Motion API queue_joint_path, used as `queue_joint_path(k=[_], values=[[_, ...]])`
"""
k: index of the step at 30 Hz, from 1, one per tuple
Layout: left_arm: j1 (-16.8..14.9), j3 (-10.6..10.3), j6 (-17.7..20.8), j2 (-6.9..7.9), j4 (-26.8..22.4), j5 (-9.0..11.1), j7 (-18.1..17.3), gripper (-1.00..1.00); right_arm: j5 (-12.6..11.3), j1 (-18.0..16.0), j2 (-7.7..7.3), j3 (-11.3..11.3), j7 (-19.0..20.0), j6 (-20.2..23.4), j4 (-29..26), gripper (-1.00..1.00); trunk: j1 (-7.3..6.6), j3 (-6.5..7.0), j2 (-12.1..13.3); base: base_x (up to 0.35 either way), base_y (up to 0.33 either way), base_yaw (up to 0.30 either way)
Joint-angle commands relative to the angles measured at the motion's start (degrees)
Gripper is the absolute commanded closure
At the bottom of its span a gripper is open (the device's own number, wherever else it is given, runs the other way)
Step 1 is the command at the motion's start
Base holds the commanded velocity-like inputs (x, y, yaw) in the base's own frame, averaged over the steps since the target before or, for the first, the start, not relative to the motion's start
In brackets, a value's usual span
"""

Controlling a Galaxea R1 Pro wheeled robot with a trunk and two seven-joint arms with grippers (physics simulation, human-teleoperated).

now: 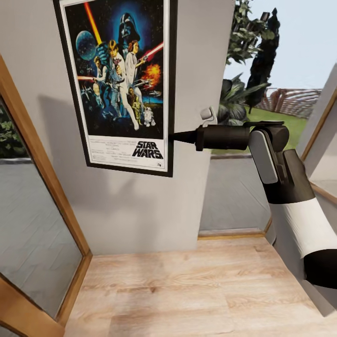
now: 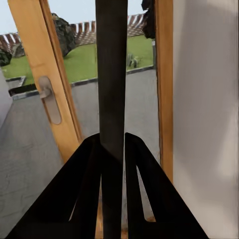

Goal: Pick up the poster from the kitchen countertop and hang it on one of the wall nails in the kitchen.

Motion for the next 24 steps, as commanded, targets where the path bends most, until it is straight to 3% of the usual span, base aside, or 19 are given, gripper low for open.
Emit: queue_joint_path(k=[1,24], values=[[0.0,0.1,0.0,-0.02,0.0,0.3,-0.3,-1.00,-0.1,-0.1,-0.03,0.0,0.1,0.3,0.0,1.00,0.07,-0.11,-0.1,0.335,0.026,0.000],[0.0,0.1,0.0,-0.02,0.0,0.2,-0.3,-1.00,-0.1,-0.1,-0.03,0.0,0.1,0.3,0.0,1.00,0.07,-0.11,-0.1,0.334,0.079,0.000]])
